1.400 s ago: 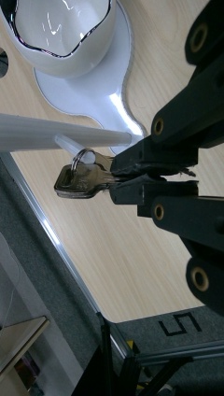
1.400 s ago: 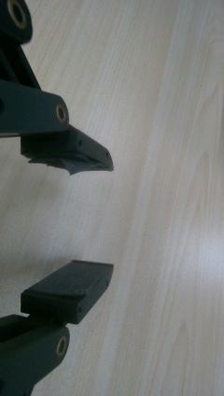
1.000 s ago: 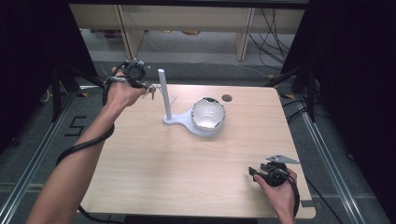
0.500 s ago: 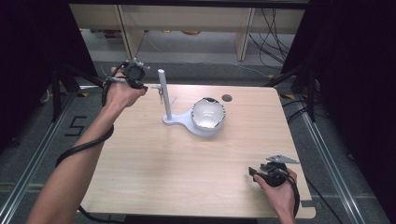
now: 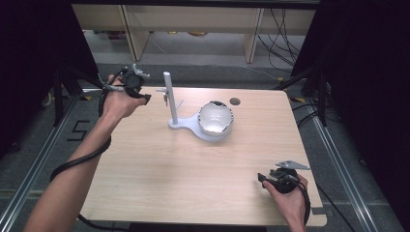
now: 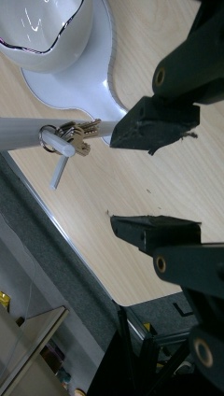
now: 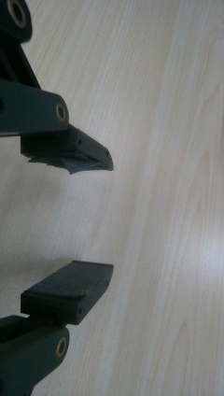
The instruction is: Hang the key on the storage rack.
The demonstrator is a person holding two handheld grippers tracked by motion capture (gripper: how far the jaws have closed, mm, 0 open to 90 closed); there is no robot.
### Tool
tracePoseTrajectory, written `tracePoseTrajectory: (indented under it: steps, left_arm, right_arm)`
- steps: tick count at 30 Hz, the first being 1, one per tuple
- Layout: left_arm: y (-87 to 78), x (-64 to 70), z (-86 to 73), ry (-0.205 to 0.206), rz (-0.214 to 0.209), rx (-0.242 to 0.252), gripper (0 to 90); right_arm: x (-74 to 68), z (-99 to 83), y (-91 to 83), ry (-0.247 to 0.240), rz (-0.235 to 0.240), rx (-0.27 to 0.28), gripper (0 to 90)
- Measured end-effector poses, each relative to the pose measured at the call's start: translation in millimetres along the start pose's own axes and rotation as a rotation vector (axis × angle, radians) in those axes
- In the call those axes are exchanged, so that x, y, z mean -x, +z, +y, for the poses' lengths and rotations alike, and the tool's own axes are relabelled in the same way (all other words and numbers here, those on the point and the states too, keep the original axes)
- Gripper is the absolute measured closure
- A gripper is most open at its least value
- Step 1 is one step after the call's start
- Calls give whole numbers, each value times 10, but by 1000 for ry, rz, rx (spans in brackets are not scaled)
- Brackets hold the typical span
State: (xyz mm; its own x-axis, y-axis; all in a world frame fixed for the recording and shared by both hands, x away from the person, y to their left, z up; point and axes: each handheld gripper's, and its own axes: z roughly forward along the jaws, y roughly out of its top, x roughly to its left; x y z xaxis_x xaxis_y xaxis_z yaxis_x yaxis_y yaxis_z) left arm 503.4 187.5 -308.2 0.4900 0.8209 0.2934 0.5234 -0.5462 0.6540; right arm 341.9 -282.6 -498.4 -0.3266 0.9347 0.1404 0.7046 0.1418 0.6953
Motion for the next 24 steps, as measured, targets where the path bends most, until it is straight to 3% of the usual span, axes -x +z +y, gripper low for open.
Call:
tracePoseTrajectory:
  steps: [7, 24]
  left_arm:
    - [-87, 35, -150, -17, -7, 48, 425]
    - [-235, 65, -448, -54, -8, 95, 372]
  right_arm:
    - [-19, 4, 4, 19, -4, 7, 439]
    - [-19, 8, -20, 2, -8, 7, 441]
